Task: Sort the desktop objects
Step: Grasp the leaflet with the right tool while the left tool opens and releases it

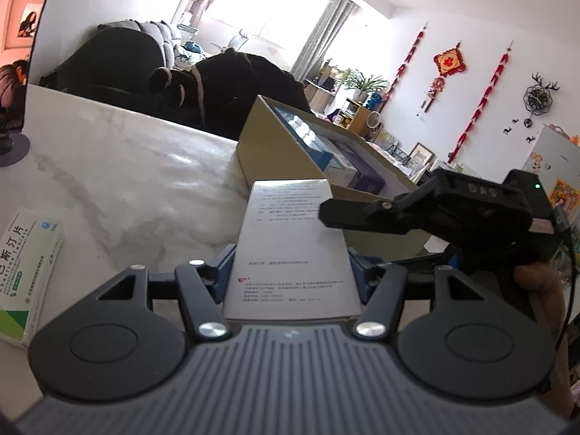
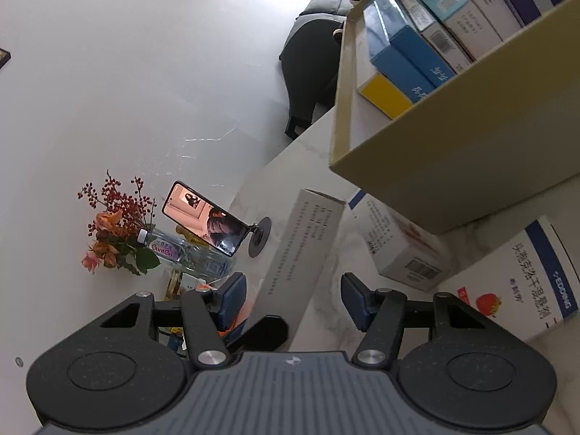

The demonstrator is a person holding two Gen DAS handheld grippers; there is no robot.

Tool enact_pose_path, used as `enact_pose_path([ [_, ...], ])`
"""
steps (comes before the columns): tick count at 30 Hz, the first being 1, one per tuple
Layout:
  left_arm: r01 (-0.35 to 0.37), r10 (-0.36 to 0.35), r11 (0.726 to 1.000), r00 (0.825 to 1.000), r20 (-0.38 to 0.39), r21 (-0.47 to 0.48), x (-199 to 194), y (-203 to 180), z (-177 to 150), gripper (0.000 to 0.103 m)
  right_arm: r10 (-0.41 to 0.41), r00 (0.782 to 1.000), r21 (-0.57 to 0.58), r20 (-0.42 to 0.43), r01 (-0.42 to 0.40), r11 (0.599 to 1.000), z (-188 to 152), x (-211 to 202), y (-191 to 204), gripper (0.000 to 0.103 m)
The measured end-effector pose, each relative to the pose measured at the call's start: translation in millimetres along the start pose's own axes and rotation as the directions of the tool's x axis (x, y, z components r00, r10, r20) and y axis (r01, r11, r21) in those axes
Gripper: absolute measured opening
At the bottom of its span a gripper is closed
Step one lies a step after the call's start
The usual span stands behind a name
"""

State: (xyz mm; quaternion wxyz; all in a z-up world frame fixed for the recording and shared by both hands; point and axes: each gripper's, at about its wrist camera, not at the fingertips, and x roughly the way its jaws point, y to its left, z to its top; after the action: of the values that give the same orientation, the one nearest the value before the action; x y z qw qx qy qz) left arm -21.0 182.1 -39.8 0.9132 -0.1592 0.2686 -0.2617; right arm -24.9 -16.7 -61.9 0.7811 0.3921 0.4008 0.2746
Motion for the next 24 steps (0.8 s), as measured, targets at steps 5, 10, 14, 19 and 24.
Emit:
enact_pose_path([
  [5,0.022,-0.022,0.999,1.0,-0.009,0.027,3,-14,0,0.06,0.016,1.0,0.008,0.005,-0.016,1.0,-1,-5,-2,0.061],
  [10,0.026,-0.025,0.999,0.999,-0.034,0.04,12,-20,-2,0.061,0.013,1.0,-0.003,0.015,-0.013,1.0,-1,-13,-2,0.049],
  [14,0.023,-0.018,0.997,0.997,-0.072,0.069,21,-25,-3,0.061,0.008,0.999,-0.004,0.033,-0.008,1.0,0,-18,-4,0.039],
  [19,0.029,-0.019,0.995,0.995,-0.096,0.097,28,-32,-1,0.061,-0.005,0.998,-0.016,0.056,0.006,1.0,1,-24,-4,0.033],
  [24,0.038,-0.025,0.991,0.994,-0.104,0.126,32,-41,-2,0.065,-0.019,0.997,-0.026,0.073,0.021,0.999,3,-34,-6,0.033],
])
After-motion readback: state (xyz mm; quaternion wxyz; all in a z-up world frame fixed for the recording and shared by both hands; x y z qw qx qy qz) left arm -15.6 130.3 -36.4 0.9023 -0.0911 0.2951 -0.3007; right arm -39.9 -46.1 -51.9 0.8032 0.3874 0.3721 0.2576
